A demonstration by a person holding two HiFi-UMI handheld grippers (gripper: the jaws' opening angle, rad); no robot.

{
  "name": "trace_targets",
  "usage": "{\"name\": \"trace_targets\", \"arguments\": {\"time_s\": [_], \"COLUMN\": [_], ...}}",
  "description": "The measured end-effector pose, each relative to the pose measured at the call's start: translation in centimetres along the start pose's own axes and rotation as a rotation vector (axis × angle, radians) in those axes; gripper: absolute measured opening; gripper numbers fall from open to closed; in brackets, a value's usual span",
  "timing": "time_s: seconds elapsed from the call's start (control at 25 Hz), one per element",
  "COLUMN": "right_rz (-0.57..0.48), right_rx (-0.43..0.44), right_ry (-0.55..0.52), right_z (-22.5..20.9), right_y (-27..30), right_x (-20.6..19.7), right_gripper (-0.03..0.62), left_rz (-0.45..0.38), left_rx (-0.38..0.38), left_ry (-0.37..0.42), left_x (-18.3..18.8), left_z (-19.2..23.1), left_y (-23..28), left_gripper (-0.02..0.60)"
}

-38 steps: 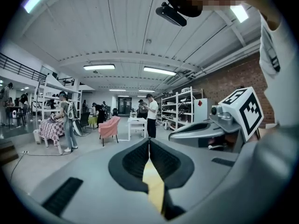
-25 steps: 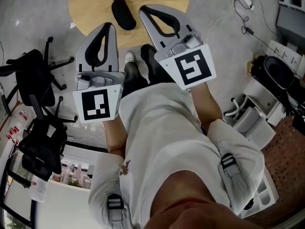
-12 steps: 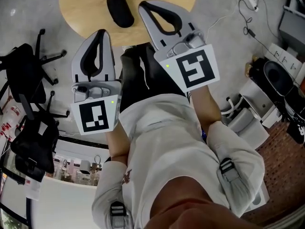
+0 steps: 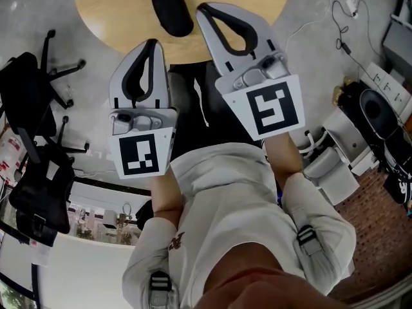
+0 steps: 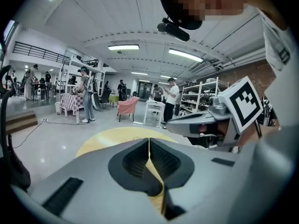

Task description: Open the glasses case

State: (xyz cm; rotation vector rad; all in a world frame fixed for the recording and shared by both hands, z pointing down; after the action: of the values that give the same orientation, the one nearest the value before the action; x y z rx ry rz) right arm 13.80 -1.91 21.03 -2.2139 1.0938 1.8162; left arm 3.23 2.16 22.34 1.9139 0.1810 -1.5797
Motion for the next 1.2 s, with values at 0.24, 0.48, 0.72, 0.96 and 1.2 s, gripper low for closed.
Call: {"name": "trace_targets", "arguments": {"time_s": [0.24, 0.48, 0.72, 0.96, 1.2], "right_rz": [0.073, 0.209, 0.238, 0.262, 0.246], "right_rx": [0.007, 0.058, 0.092, 0.129, 0.149], "right_ry": [-0.040, -0.164, -0.197, -0.249, -0.266], "right_z": [-0.2, -0.5, -1.4, -1.5, -1.4], "right_y": [2.4, 4.5, 6.7, 8.7, 9.7], "right_x": [-4.2, -8.3, -10.1, -11.2, -11.2], "right_gripper": [0.023, 0.023, 0.023, 0.023, 0.023], "left_rz": [0.013, 0.016, 0.028, 0.061, 0.060], "left_rx": [-0.017, -0.003, -0.011, -0.027, -0.043], "left_ry": [-0.015, -0.008, -0.019, -0.040, -0.047], "left_x": [-4.1, -7.7, -10.4, -12.5, -13.2], "left_z": [0.2, 0.4, 0.1, -0.1, -0.5], "left_y": [1.9, 3.4, 5.1, 6.0, 6.3], "left_gripper": [0.021, 0.021, 0.022, 0.023, 0.033]}}
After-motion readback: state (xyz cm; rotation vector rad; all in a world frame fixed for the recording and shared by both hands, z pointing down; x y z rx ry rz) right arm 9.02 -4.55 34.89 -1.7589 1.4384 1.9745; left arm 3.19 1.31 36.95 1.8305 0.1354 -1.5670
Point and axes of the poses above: the fingertips, and each gripper's own axes: y forward along the fingers, z to its left, x out of its top, the point moved 4 cm from there along -y, backward along the fingers, and after that the axes turned 15 degrees about y, right-handed, at the moved point
